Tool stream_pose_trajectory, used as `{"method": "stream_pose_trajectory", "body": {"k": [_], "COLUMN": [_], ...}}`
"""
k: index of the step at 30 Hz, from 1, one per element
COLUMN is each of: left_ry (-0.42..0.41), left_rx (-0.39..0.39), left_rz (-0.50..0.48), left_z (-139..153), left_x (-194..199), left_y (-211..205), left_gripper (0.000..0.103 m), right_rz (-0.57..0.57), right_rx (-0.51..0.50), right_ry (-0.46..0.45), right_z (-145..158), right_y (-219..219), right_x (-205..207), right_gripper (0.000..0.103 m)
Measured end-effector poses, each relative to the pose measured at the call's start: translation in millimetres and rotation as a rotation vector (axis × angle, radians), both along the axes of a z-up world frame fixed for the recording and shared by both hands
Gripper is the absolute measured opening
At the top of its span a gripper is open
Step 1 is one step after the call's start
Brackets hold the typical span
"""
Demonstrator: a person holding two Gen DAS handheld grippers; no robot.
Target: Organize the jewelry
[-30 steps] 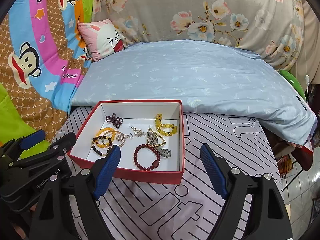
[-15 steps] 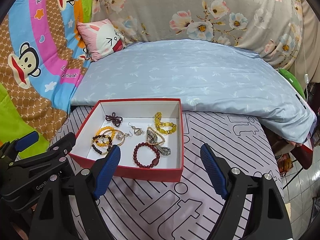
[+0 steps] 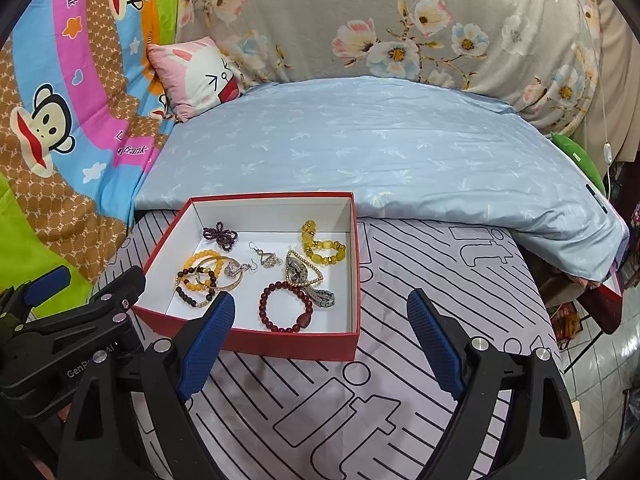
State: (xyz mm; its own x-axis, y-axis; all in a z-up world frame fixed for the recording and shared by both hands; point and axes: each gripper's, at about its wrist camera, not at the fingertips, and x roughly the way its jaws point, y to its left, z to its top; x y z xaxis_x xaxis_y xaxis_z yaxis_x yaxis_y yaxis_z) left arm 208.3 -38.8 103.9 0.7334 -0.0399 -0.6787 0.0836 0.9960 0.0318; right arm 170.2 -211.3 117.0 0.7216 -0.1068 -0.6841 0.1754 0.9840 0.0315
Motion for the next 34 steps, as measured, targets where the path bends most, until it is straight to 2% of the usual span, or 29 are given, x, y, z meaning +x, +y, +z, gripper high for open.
{"method": "stream_pose_trajectory", "body": {"k": [6, 34], "left_ry": [0.020, 0.012], "left_rx": [-0.013, 0.011], "left_rz": [-0.005, -0.015], "left_z": [-3.7, -6.8], "left_x": [2.8, 1.6], "left_y": [0.5, -4.5], "left_gripper": [0.093, 0.093], "right_rz": [0.000, -0.010], "right_rx": [-0.005, 0.008], "right_ry": [0.001, 0.011], "right_z": [-2.1, -6.9], "right_y": [0.9, 0.1], "right_x": [0.0, -3.1], "right_gripper": [0.084, 0.084]}}
